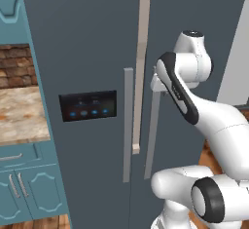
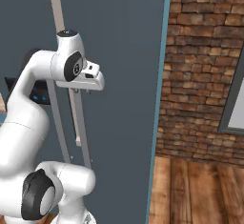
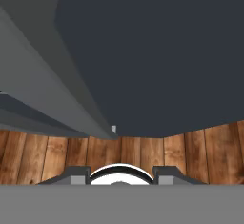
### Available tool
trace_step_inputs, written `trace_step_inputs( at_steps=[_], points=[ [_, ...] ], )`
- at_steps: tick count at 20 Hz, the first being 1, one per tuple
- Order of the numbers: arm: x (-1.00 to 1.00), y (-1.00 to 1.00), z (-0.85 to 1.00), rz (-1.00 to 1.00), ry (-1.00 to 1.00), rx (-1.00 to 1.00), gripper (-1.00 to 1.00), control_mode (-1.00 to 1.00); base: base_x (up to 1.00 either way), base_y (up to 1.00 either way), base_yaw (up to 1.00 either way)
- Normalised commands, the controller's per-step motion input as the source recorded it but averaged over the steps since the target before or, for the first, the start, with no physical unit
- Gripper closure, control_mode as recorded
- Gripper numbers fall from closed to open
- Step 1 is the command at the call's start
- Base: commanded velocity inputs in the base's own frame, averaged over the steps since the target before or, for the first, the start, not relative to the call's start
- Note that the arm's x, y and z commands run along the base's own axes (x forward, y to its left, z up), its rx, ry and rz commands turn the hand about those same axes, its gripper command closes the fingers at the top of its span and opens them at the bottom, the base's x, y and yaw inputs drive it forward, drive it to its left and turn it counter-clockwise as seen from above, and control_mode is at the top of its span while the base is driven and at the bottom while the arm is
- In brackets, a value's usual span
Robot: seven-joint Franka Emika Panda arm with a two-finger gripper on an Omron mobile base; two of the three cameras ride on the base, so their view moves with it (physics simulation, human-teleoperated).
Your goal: Open the freezer door, pick up the ice cube tray from the freezer, and place it on the dining counter.
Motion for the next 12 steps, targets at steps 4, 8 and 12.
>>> trace_step_inputs(
  at_steps=[4, 8, 12],
  points=[
    [-0.2, 0.03, 0.0, 0.0, 0.02, 0.0, -1.0, -1.0, 0.0, 0.0, 0.0],
    [-0.42, 0.33, 0.0, 0.0, 0.01, 0.0, -1.0, -1.0, 0.0, 0.0, 0.0],
    [-0.71, 0.32, 0.0, 0.0, 0.0, 0.0, -1.0, -1.0, 0.0, 0.0, 0.0]
  ],
)
